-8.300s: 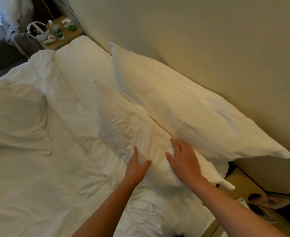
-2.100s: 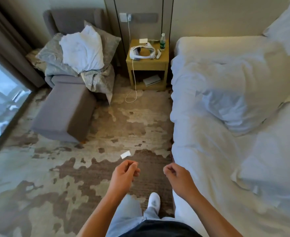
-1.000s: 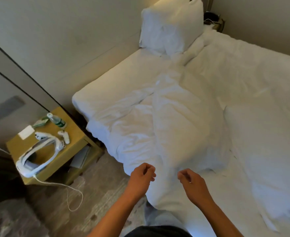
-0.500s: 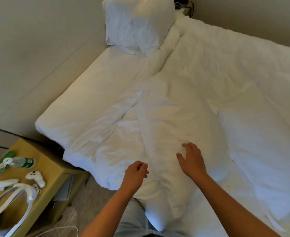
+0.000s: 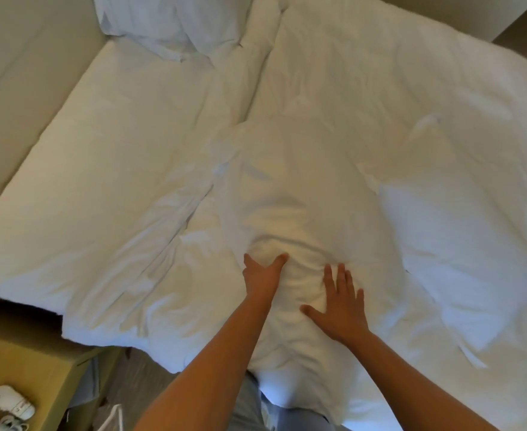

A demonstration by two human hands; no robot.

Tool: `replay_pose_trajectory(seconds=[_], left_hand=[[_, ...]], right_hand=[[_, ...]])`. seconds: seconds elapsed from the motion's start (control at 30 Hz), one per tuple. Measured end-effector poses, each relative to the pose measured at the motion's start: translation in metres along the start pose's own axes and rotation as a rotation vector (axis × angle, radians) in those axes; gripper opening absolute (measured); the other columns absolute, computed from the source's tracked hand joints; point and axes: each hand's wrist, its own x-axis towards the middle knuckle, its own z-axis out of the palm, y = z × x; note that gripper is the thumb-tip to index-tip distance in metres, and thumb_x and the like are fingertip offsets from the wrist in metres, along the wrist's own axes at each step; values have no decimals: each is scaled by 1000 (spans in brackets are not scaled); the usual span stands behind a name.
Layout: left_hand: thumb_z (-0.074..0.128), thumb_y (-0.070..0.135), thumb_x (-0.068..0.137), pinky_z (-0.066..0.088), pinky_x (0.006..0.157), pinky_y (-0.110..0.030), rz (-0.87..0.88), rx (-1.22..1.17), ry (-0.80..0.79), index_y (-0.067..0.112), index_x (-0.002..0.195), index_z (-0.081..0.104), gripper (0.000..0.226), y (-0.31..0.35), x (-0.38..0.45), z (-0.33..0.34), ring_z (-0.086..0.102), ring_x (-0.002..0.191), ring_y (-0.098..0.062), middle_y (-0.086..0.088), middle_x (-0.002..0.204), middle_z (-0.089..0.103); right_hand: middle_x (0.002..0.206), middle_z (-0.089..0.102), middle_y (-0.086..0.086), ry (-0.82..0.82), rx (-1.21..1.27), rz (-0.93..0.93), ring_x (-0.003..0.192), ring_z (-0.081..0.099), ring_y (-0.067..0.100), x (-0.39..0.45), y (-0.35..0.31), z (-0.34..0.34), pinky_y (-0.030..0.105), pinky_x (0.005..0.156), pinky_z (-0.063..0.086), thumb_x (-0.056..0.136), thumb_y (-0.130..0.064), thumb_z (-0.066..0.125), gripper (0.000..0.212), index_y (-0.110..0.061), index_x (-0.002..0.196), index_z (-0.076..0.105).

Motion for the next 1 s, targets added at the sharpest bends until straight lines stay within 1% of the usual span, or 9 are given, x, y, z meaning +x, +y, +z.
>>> replay_pose_trajectory(seconds=[0.1,0.2,0.3,0.43,0.5,0.67,0.8,0.9,1.0], left_hand=[[80,66,70,40,114,-43,-12,103,14,17,159,20,118,-8,16,13,43,142,-34,-12,157,40],[79,67,71,42,112,-42,11,165,84,10,155,29,113,-19,29,19,49,138,-35,-15,153,47],[76,58,81,49,107,-46,36,135,107,6,145,43,89,-30,33,22,57,129,-34,-14,142,57],[61,30,98,51,100,-44,82,102,179,6,129,53,40,-32,19,26,60,119,-37,-15,127,64],[55,20,100,50,98,-42,105,100,231,4,127,55,32,-28,6,27,60,118,-38,-17,126,64],[56,15,90,56,92,-47,204,68,258,9,117,61,28,-3,-33,22,65,105,-34,-9,112,68],[57,12,86,58,88,-47,362,123,235,16,115,61,29,19,-68,13,67,100,-29,-1,108,69],[57,12,83,58,88,-47,447,181,214,12,115,63,32,39,-95,17,68,100,-30,-3,110,71],[60,12,81,59,83,-43,536,257,193,11,114,65,33,64,-121,32,68,101,-31,-4,108,72]], right_hand=[[167,-35,6,-19,7,-12,158,-21,28,4,-3,5,58,127,3,78,-92,37,122,-29,155,-34],[165,-38,7,-34,30,-26,157,-25,27,12,-3,10,58,127,0,74,-95,30,124,-28,155,-35],[165,-38,8,-28,36,-43,157,-25,28,20,-1,14,59,127,0,75,-95,32,125,-26,158,-31],[167,-35,9,-1,47,-79,157,-24,28,21,5,17,58,127,-1,76,-94,33,124,-26,159,-28],[167,-36,7,7,67,-103,157,-25,26,18,11,17,57,127,-1,76,-93,32,121,-28,159,-28],[169,-31,6,-11,105,-186,159,-19,25,5,31,10,55,128,-1,82,-89,36,115,-30,160,-24],[170,-29,3,-18,141,-233,159,-18,22,-7,45,-3,57,127,1,78,-93,28,114,-33,160,-23],[171,-26,2,34,187,-236,160,-14,22,-17,49,-12,59,126,5,77,-95,24,113,-35,159,-25],[171,-24,3,106,217,-204,160,-10,24,-30,49,-21,60,126,7,77,-95,15,111,-33,158,-29]])
